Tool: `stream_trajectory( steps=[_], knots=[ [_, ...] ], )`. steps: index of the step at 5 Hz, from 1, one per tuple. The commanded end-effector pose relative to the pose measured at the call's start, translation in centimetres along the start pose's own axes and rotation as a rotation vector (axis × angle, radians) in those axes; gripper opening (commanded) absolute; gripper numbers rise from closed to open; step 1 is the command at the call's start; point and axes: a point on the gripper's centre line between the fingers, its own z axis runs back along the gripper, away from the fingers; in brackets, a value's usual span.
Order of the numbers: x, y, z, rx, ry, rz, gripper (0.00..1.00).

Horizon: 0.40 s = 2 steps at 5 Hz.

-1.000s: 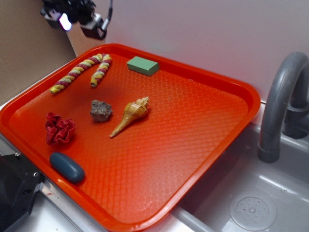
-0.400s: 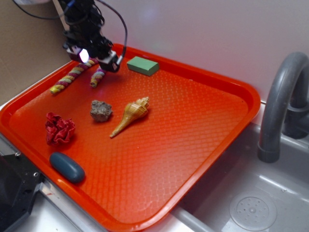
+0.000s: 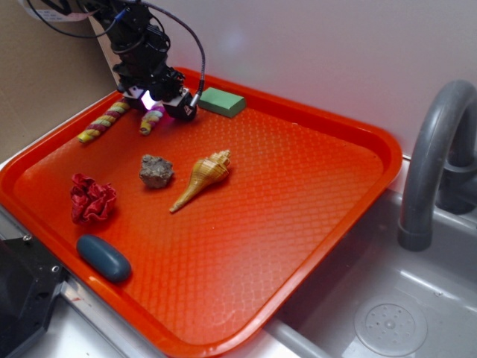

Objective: Grab the multicolored rope.

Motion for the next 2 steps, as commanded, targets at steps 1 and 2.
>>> stream_trajectory(
  steps=[1, 2],
  knots=[
    [-1.1, 0.6, 2.4, 0.013, -0.009, -0.040, 0.00],
    [-1.2, 0.7, 3.9, 0.111, 0.028, -0.085, 0.00]
  ],
)
